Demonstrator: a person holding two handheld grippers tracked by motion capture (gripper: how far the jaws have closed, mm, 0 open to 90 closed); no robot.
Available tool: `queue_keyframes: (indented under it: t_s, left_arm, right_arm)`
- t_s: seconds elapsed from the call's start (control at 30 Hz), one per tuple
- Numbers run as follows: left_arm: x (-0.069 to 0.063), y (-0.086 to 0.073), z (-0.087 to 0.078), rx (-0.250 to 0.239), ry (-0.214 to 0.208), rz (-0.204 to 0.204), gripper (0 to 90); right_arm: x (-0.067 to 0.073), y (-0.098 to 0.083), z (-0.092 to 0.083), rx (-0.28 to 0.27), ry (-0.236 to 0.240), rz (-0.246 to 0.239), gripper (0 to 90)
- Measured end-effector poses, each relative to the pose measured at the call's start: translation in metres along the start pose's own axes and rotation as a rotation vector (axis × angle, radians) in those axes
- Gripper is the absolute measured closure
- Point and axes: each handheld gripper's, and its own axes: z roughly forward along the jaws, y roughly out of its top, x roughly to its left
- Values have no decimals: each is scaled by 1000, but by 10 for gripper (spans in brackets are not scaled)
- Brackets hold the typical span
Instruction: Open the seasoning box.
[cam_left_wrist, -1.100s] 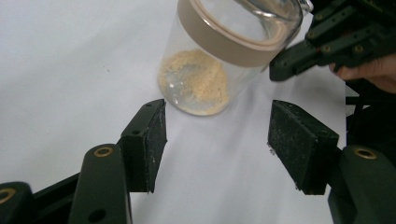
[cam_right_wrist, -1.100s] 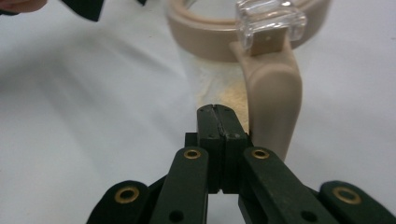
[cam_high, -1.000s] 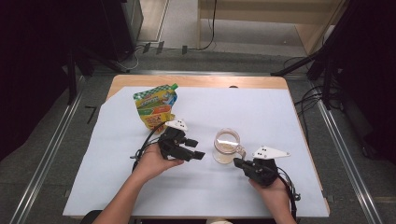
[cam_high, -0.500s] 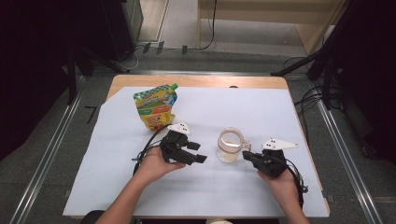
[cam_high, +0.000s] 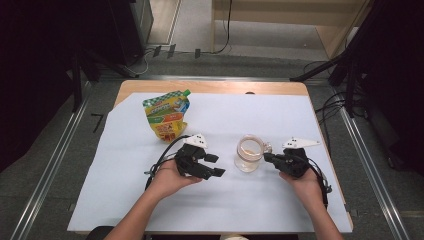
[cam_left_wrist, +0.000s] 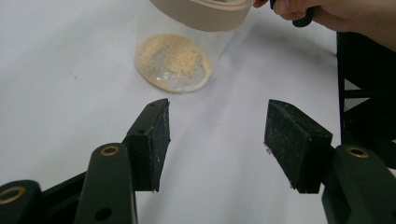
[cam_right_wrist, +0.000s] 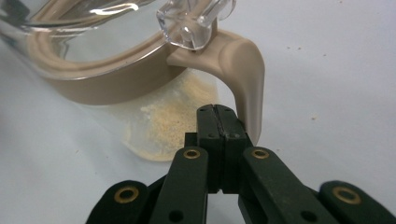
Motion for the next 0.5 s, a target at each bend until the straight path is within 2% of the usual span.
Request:
queue_keyframes:
  t_s: [0.1, 0.2, 0.33, 0.37, 0.5]
  left_arm:
    - [0, -1, -1, 6, 8, -3, 403]
    - [0, -1, -4, -7, 15, 2, 399]
    - [1, -1, -3, -8, 15, 3, 395]
    - [1, -1, -2, -10, 16, 5, 394]
    - [2, 2, 2, -15, 1, -12, 395]
  right_arm:
    - [0, -1, -2, 15, -6, 2, 900]
    - [1, 0, -14, -7, -3, 20, 900]
    - [-3, 0, -26, -32, -35, 43, 900]
    - [-5, 0, -26, -30, -55, 50, 900]
    - [-11, 2, -27, -42, -76, 86, 900]
